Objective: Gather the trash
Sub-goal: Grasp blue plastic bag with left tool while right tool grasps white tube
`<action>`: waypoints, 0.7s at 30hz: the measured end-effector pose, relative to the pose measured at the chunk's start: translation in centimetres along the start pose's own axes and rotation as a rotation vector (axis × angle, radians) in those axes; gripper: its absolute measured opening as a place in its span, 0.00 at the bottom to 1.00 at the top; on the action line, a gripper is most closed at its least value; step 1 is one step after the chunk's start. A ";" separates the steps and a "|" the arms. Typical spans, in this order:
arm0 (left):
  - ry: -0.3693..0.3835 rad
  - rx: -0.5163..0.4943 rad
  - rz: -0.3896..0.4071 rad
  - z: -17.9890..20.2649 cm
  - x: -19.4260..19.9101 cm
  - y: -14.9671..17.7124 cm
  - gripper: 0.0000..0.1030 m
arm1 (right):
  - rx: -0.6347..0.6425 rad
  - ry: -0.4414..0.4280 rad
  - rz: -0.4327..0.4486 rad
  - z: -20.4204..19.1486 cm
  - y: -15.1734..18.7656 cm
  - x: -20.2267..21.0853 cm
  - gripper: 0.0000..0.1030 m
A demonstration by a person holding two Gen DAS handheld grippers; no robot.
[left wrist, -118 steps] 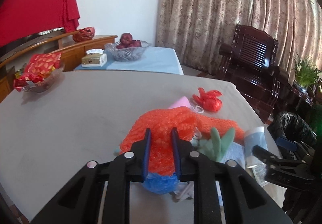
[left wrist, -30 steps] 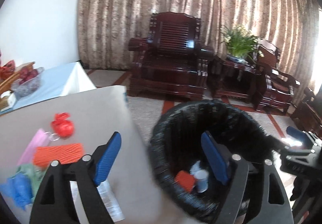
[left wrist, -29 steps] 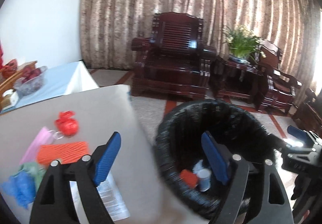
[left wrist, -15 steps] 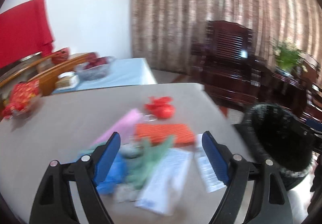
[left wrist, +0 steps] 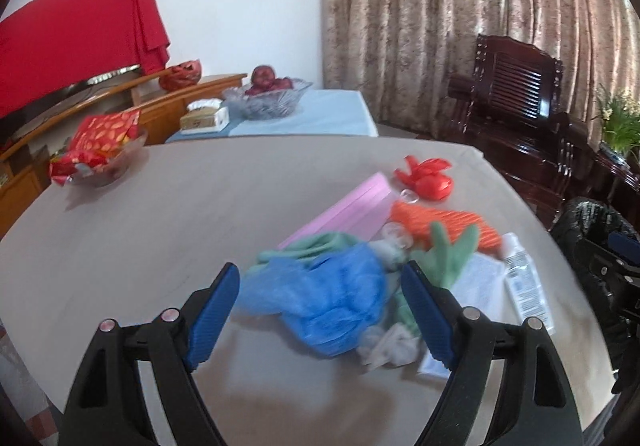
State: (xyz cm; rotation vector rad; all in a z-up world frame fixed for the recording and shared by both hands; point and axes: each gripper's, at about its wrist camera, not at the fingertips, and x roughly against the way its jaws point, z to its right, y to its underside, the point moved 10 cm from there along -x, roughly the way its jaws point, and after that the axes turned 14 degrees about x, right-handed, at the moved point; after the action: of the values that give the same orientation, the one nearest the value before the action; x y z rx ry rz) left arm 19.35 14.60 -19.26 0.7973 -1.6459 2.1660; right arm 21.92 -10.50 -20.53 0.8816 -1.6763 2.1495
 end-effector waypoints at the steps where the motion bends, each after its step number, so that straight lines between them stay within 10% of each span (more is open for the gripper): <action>1: -0.002 0.004 -0.006 -0.2 -0.2 0.2 0.78 | 0.005 -0.001 -0.004 -0.2 0.0 -0.4 0.94; 13: 0.005 0.007 -0.074 0.1 -3.7 1.8 0.74 | 0.025 -0.006 -0.065 -0.6 0.6 -3.5 0.83; 21: 0.033 0.030 -0.133 0.4 -6.0 2.6 0.42 | 0.022 -0.019 -0.144 -0.5 1.8 -6.6 0.74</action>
State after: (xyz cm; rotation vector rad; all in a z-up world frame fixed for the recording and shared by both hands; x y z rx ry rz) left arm 22.80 14.00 -24.81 0.8492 -1.5034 2.1053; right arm 25.93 -9.52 -26.05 0.9993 -1.5497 2.0737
